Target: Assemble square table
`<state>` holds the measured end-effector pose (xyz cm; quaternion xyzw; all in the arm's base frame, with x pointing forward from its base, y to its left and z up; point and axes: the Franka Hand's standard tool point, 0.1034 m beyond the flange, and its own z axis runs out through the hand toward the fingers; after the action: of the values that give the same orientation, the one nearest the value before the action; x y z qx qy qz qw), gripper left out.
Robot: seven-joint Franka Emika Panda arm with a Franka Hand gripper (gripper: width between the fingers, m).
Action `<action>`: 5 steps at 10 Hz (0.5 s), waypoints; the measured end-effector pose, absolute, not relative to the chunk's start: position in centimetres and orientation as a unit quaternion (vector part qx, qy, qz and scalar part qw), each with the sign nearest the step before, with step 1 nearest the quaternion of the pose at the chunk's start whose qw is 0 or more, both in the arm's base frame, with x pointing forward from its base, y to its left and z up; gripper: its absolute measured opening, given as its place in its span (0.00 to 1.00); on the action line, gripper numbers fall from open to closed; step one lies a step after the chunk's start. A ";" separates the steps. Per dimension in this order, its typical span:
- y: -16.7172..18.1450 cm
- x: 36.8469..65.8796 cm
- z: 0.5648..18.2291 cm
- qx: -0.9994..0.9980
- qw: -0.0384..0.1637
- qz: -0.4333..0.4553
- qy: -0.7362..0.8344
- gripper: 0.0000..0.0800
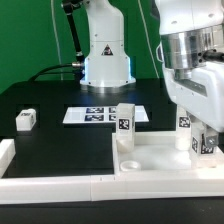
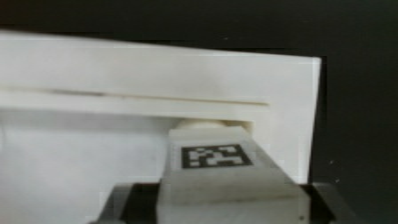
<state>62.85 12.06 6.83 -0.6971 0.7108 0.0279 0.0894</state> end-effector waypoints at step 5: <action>11.7 62.9 6.8 -0.564 0.082 0.038 0.821 0.37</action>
Offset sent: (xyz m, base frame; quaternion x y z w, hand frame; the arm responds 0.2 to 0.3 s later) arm 0.0066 -0.0036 0.0024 0.0161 -0.0011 0.2020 0.9792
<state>62.88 11.66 6.77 -0.5641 0.8207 0.0385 0.0823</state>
